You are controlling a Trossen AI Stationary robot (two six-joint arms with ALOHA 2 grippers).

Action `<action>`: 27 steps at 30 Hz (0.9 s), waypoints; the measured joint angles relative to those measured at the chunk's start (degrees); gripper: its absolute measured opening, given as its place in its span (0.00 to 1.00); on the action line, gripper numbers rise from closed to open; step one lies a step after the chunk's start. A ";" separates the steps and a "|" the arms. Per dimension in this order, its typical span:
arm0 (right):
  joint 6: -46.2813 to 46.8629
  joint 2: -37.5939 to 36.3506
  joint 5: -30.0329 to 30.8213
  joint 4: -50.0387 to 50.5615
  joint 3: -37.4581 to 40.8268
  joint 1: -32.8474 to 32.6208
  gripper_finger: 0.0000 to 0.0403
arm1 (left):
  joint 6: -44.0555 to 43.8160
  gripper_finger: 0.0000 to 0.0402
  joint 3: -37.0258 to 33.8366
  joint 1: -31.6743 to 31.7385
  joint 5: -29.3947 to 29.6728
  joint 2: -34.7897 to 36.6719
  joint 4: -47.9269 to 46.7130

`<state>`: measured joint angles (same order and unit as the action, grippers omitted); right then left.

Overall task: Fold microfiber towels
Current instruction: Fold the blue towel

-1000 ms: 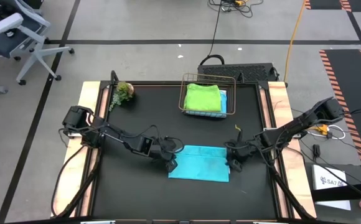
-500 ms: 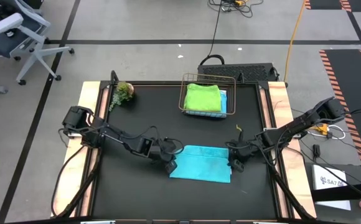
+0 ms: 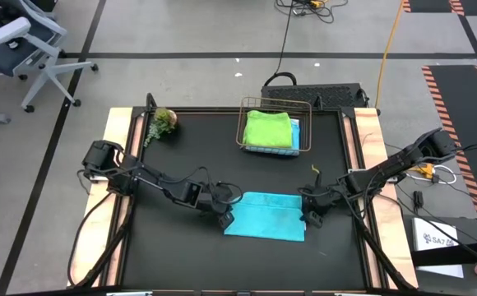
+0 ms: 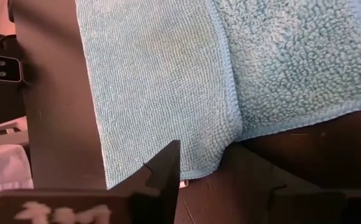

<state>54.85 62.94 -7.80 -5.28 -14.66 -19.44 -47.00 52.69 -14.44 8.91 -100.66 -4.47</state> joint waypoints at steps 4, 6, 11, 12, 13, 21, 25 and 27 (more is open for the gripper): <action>-0.04 -0.09 0.03 -0.18 -0.02 0.00 0.28 | -0.02 0.12 0.00 0.00 0.15 0.00 0.01; -0.27 -0.56 0.03 -0.16 -0.02 0.00 0.27 | -0.22 0.12 0.00 0.00 0.15 0.00 0.02; -0.46 -3.55 0.04 -0.07 -0.04 0.74 0.25 | -0.67 0.12 0.00 0.00 0.15 0.00 0.15; -0.50 -4.31 0.03 0.02 -0.04 1.13 0.25 | -0.68 0.12 0.00 0.00 0.14 0.00 0.15; -0.80 -5.13 0.03 0.38 -0.07 1.63 0.25 | -0.69 0.12 0.00 0.00 0.15 0.00 0.15; -3.08 -10.77 0.19 9.36 -0.09 5.14 0.24 | -0.71 0.12 0.00 0.00 0.15 0.00 0.27; -3.07 -11.58 0.41 9.92 -0.09 5.68 0.23 | -0.72 0.12 0.00 0.00 0.98 0.00 0.37; -3.07 -11.63 0.47 9.83 -0.09 5.66 0.21 | -0.72 0.12 0.00 0.00 1.68 0.00 0.37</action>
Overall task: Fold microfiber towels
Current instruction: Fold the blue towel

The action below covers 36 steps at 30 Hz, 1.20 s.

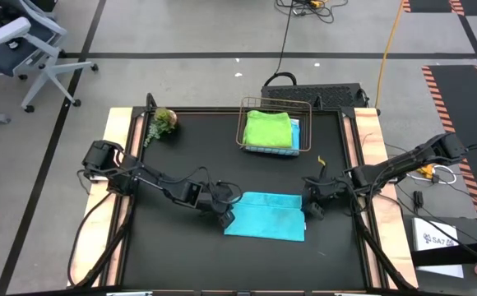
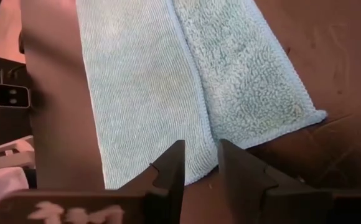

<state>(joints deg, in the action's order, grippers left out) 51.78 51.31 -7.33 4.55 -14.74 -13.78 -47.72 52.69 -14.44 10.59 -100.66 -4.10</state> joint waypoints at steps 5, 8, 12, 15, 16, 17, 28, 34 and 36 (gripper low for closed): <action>-0.01 0.11 -0.44 0.05 0.00 -0.15 0.18 | 0.00 0.12 0.00 0.00 -0.02 0.00 0.09; -0.80 0.11 -0.21 0.08 0.00 -0.10 0.18 | 0.00 0.12 0.00 0.00 -0.02 0.00 0.09; -0.91 0.69 -0.22 0.55 0.00 0.26 0.22 | 0.10 0.12 0.00 0.00 -0.03 0.00 0.06; -0.13 2.41 -0.26 0.47 0.00 0.25 0.26 | 0.22 0.12 0.00 0.00 -0.02 0.00 0.02; 0.03 3.17 -0.32 0.46 0.00 0.24 0.28 | 0.22 0.12 0.00 0.00 -0.04 0.00 0.02; 0.34 3.93 -0.37 0.53 0.00 0.24 0.29 | 0.22 0.12 0.00 0.00 -0.03 0.00 0.02; 1.54 6.88 -0.46 -6.91 -0.04 0.24 0.33 | 0.09 0.12 0.00 0.00 -0.02 0.00 -0.09; 1.97 6.91 -1.98 -6.38 -0.04 0.18 0.24 | 0.07 0.12 0.00 0.00 -0.02 0.00 -0.02; 1.60 6.91 -2.54 -6.44 -0.04 0.07 0.20 | 0.10 0.12 0.00 0.00 -0.02 0.00 -0.03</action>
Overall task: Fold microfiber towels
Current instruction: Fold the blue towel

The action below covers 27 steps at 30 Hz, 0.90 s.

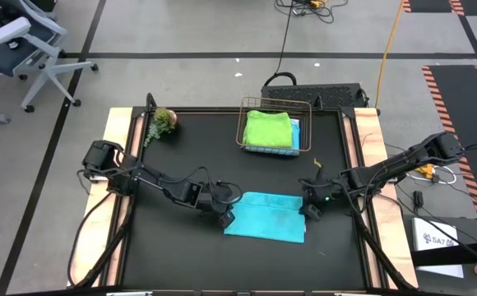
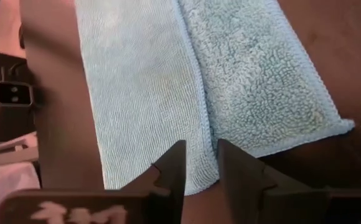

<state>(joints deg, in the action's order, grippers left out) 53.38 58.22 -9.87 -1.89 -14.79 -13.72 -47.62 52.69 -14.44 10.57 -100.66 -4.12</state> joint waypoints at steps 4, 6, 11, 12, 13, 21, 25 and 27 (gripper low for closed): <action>-0.08 0.00 -0.78 -0.01 0.00 0.00 0.17 | 0.00 0.12 0.00 0.00 0.00 0.00 0.00; -0.08 0.00 -0.78 0.00 0.00 0.00 0.17 | 0.00 0.12 0.00 0.00 0.00 0.00 0.00; -0.66 0.00 -0.89 0.00 0.02 -0.20 0.16 | 0.00 0.12 0.00 0.00 0.00 0.00 0.00; -0.96 0.00 -0.91 0.00 0.02 -0.28 0.16 | 0.03 0.12 0.00 0.00 0.00 0.00 0.00; -1.09 0.00 -0.91 0.00 0.02 -0.28 0.16 | 0.03 0.12 0.00 0.00 0.00 0.00 0.00; -2.00 0.44 -0.93 1.92 0.04 -0.31 0.16 | -0.02 0.12 0.00 0.15 0.02 0.00 0.18; -1.92 2.17 -0.93 1.83 0.07 -0.31 0.16 | -0.04 0.12 0.00 0.16 0.00 0.00 0.16; -1.96 3.15 -1.09 1.13 0.07 -0.31 0.16 | -0.06 0.12 0.00 0.15 0.01 0.00 0.16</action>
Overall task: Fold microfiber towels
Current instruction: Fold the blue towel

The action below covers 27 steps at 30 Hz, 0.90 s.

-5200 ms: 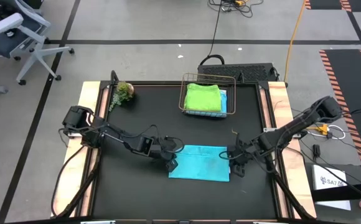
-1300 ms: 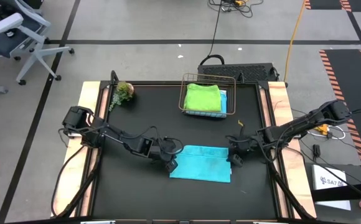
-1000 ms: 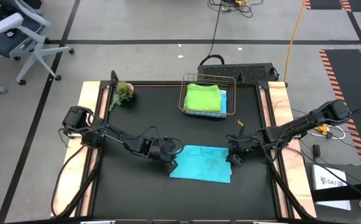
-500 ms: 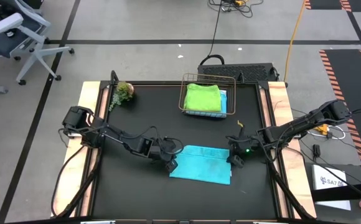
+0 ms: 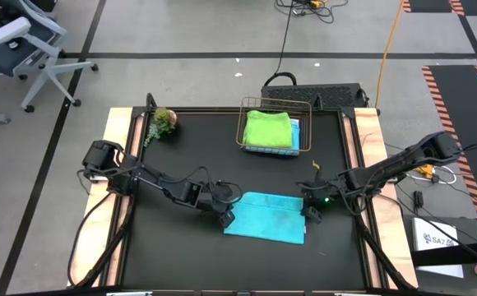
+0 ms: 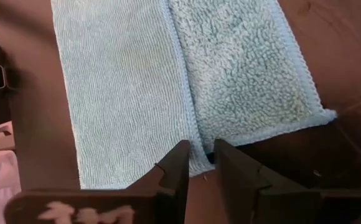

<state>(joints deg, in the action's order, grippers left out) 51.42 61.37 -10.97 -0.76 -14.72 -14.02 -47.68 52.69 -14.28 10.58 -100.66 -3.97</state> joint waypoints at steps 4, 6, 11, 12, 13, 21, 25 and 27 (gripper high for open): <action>-0.22 1.53 -1.00 -2.47 0.00 0.00 0.16 | 0.00 0.12 0.00 0.17 0.00 0.00 -0.05; -0.24 1.93 -1.13 -2.68 0.00 0.00 0.16 | 0.19 0.12 0.00 0.48 0.01 0.00 -0.23; 0.24 2.25 -1.20 -2.85 -0.02 0.03 0.16 | 2.15 0.12 0.00 1.85 0.01 0.00 -0.30; 0.28 2.25 -1.20 -2.81 -0.02 0.04 0.16 | 2.47 0.12 0.00 2.19 0.01 0.00 -0.32; 0.31 2.25 -1.20 -2.79 -0.02 0.04 0.16 | 2.64 0.12 0.00 2.50 0.01 0.00 -0.31; 0.37 2.27 -1.20 -2.64 -0.04 0.04 0.16 | 3.66 0.12 0.00 3.73 -5.29 -0.02 -0.26; 0.37 2.27 -1.20 -2.60 -0.04 0.04 0.16 | 4.32 0.12 0.00 3.65 -9.09 -0.02 -0.28; 0.37 2.27 -1.20 -2.56 -0.04 0.04 0.16 | 4.38 0.12 0.00 3.63 -9.19 -0.02 -0.26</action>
<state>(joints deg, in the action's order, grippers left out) 51.79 63.64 -12.16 -3.32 -14.76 -13.98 -43.30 52.69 -10.66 1.39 -100.68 -4.23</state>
